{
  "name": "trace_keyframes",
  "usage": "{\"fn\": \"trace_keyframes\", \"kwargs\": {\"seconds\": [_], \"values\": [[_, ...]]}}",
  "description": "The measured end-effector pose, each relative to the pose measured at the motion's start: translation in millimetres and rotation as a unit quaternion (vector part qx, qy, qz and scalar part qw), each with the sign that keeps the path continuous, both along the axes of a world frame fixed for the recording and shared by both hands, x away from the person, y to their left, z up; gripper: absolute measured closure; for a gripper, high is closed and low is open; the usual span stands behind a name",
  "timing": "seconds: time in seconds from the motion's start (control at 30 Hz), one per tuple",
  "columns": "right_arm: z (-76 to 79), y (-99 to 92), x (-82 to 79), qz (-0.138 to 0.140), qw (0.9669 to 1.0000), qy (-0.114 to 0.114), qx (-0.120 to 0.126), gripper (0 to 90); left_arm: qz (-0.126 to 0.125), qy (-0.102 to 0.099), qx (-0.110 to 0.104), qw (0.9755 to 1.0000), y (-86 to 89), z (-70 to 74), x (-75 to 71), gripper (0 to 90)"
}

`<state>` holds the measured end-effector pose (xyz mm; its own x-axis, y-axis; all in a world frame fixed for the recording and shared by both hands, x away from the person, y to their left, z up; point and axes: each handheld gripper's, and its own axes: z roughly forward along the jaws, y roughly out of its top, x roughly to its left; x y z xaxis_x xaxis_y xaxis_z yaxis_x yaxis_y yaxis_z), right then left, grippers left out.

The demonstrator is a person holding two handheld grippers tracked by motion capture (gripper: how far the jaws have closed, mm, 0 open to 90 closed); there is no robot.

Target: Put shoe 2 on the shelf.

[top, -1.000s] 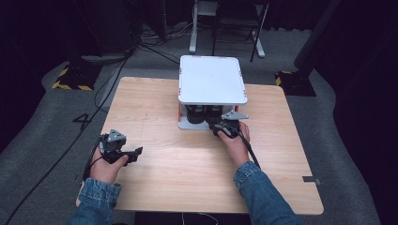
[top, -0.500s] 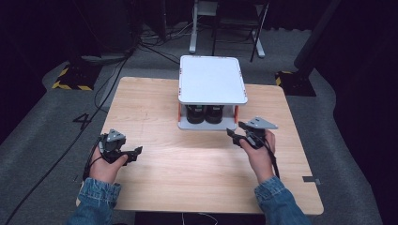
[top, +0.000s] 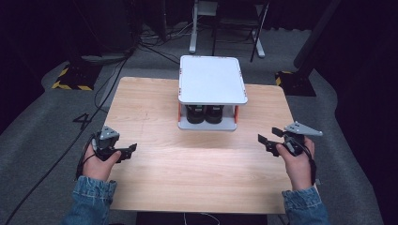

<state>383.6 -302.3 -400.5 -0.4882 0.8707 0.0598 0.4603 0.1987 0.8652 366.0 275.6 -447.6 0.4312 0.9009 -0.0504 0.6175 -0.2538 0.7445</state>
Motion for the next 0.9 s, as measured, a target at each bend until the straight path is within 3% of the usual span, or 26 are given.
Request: {"fn": "trace_keyframes", "kwargs": {"seconds": [0.07, 0.2, 0.3, 0.43, 0.53, 0.63, 0.8, 0.9], "values": [[-2.0, -11.5, -2.3, -0.014, 0.9998, 0.004, -0.015, 28.5, 0.001, 0.001, 0.002, 1.0000, 2.1, -1.1, 0.6, 20.2], [-5.3, -34.5, -5.3, -0.033, 0.9993, 0.013, -0.010, 26.5, 0.004, 0.000, 0.013, 0.9999, 5.2, -2.8, -0.9, 19.5], [-8.4, -49.6, -5.3, -0.054, 0.9982, 0.014, -0.020, 25.6, 0.008, 0.001, 0.029, 0.9995, 9.8, -4.5, -2.2, 19.3], [-10.1, -63.6, -3.9, -0.067, 0.9973, 0.021, -0.024, 23.6, 0.016, 0.001, 0.030, 0.9994, 17.7, -10.2, -1.6, 18.5], [-14.9, -66.7, -0.8, -0.066, 0.9966, 0.031, -0.038, 20.2, 0.021, 0.016, 0.042, 0.9988, 22.8, -15.9, 0.1, 18.2], [-25.8, -68.5, 4.4, -0.060, 0.9948, 0.060, -0.055, 17.5, 0.022, 0.019, 0.055, 0.9980, 24.1, -18.1, 1.4, 18.0], [-50.5, -69.8, 14.2, -0.064, 0.9939, 0.085, -0.028, 17.3, 0.021, 0.033, 0.059, 0.9975, 23.4, -22.2, 3.5, 17.8], [-65.0, -67.6, 20.1, -0.069, 0.9925, 0.096, -0.031, 17.7, 0.026, 0.046, 0.059, 0.9969, 25.0, -27.0, 4.4, 17.8]]}}
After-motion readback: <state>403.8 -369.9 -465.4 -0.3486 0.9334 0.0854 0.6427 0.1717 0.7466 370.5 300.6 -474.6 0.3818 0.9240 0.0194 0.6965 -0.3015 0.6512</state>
